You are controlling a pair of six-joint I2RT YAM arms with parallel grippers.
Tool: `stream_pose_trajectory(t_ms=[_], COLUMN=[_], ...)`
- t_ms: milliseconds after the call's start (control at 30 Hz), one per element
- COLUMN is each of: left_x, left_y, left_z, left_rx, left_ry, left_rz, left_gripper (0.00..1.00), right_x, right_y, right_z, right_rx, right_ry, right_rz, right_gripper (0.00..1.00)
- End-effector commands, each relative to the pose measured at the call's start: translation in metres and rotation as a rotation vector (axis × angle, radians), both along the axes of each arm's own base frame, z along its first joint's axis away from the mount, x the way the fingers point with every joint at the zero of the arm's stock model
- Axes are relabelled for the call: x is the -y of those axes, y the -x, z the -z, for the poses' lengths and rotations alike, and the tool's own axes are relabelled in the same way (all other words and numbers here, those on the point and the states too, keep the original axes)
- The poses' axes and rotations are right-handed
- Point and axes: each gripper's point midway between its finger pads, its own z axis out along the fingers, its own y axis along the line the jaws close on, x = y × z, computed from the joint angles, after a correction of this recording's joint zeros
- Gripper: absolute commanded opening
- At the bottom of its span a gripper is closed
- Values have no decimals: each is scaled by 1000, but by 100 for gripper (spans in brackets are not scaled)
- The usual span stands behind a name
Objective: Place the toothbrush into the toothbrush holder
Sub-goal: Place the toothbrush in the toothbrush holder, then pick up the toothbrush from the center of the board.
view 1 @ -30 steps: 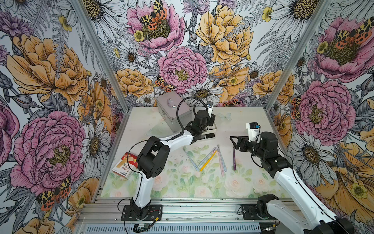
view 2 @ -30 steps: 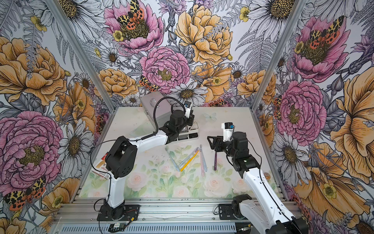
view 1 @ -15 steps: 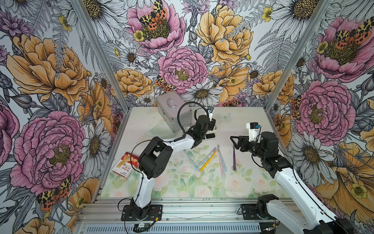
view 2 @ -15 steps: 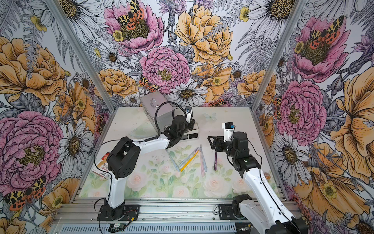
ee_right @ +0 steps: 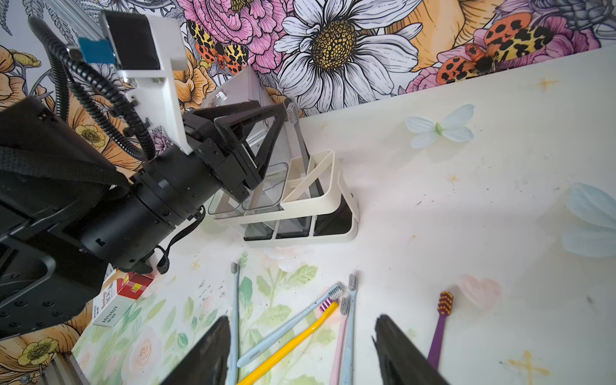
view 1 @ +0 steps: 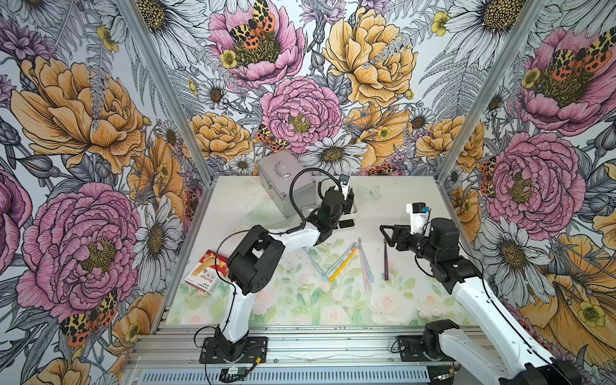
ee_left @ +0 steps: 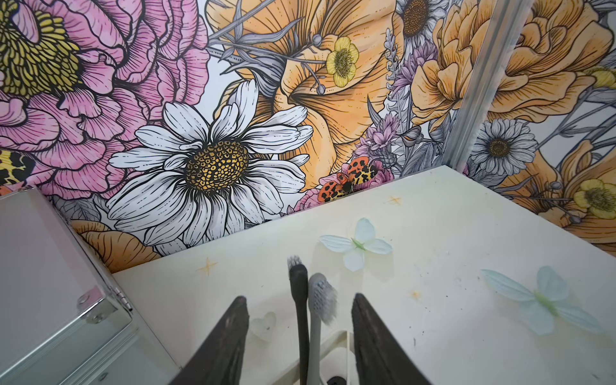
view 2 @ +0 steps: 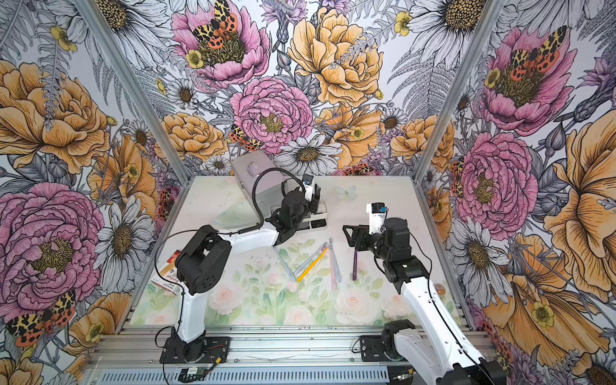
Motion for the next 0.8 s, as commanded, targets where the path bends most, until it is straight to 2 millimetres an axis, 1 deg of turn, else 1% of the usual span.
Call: stream_pose_trajectory(t_ms=[0,133,200,267,333,367,433,500,567,667,767], left_x=[-11,-12,-14,-16,-22,-24,-32,-37,-43,-58,-73], left_y=[5,14,20,27,34,38,50,60,71,87,104], left_z=[-35,-53,-63,-75,-84,-87,-101,-100,-96,-86,-74], left_rx=[60,87,102,120,121,111,86,39,-6,-68,-116], left_ry=[57,71,72,73,81,88,124,140,144,162,175], left_rz=[-37,-32,-33,-42,-66,-68,-73,-77,-88,-123,-142], left_gripper=[55,59,64,68,73,74,74,75,75,76,76], right_x=[2,1,1,3,7,9,11,9,7,16,26], right_y=[1,1,1,0,-3,-4,-7,-8,-8,-11,-12], right_z=[-2,-2,-1,3,15,23,40,53,63,80,91], right_rx=[15,12,1,-26,-98,-138,-235,-309,-358,-412,-446], right_ry=[3,0,-9,-14,-10,-5,8,4,6,51,102], right_rz=[-2,-11,-7,7,41,53,73,70,64,104,155], right_gripper=[69,70,70,72,73,73,68,63,60,57,54])
